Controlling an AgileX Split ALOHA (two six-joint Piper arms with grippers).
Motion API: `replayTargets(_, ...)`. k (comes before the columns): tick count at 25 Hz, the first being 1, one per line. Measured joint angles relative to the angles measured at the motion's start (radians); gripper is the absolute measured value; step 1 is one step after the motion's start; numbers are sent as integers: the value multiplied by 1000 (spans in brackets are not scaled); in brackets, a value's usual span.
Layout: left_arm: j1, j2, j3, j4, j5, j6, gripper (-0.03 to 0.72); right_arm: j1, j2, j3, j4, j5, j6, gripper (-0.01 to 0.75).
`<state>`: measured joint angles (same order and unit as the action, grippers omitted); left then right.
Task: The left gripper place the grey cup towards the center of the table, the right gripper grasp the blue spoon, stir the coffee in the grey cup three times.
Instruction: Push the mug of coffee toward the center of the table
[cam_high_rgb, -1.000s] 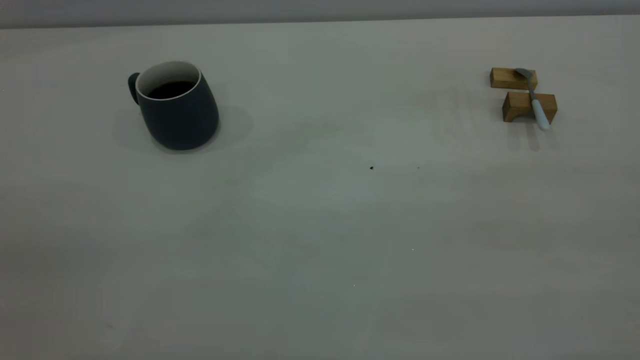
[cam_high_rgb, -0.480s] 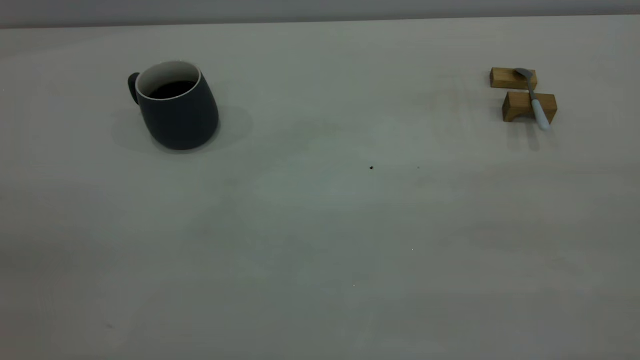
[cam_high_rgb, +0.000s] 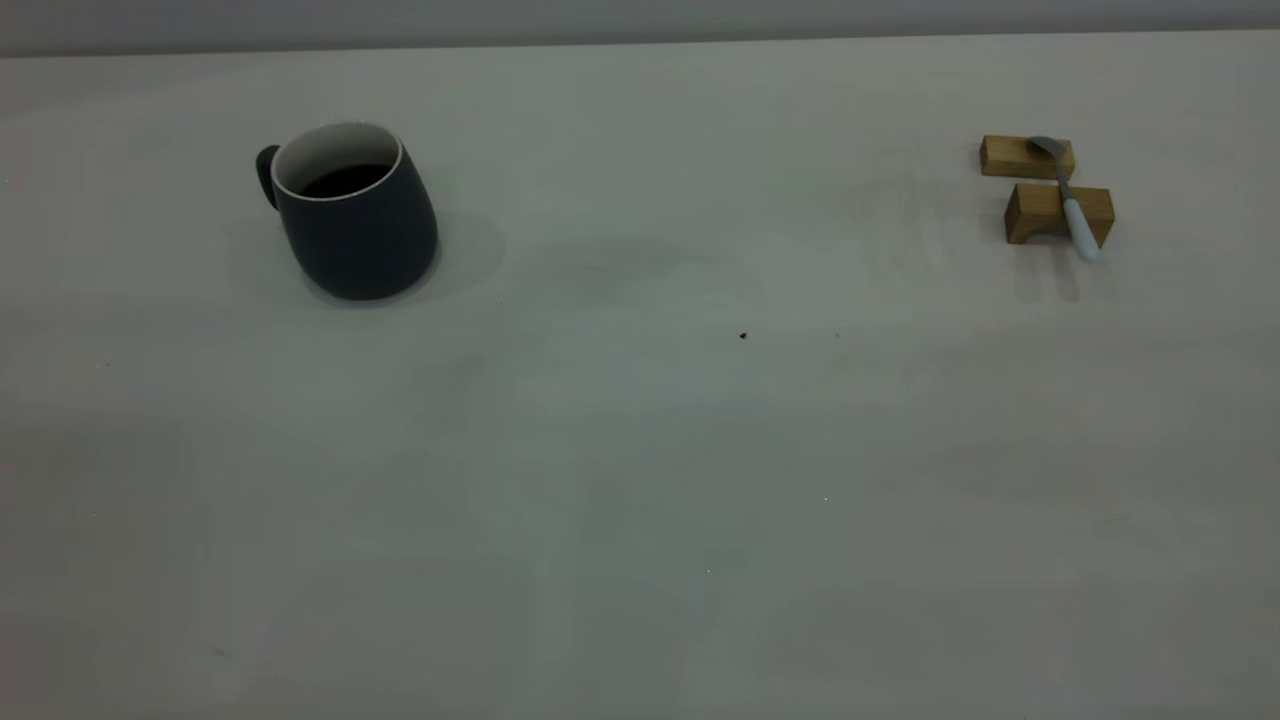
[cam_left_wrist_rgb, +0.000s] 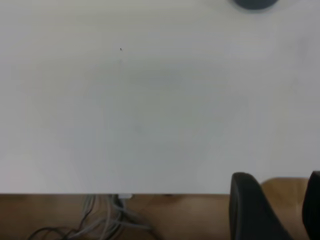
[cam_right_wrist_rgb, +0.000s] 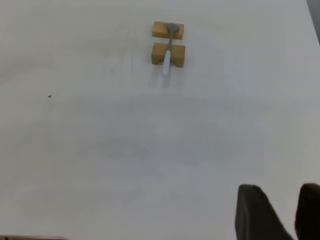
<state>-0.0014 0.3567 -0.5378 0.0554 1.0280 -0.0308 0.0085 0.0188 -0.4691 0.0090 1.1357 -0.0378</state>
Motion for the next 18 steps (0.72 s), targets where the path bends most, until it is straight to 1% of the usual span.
replayTargets(5, 0, 325, -128, 64, -100, 42, 333, 0, 0, 0, 0, 0, 0, 240)
replayTargets(8, 0, 512, -226, 81, -159, 124, 352, 0, 0, 0, 0, 0, 0, 240)
replayTargets(10, 0, 627, -290, 81, -186, 219, 401, 0, 0, 0, 0, 0, 0, 240)
replayTargets(15, 0, 898, -444, 43, -227, 486, 624, 0, 0, 0, 0, 0, 0, 240)
replayTargets(16, 0, 950, -474, 29, -231, 537, 657, 0, 0, 0, 0, 0, 0, 240)
replayTargets(18, 0, 1041, -527, 5, -235, 620, 679, 0, 0, 0, 0, 0, 0, 240)
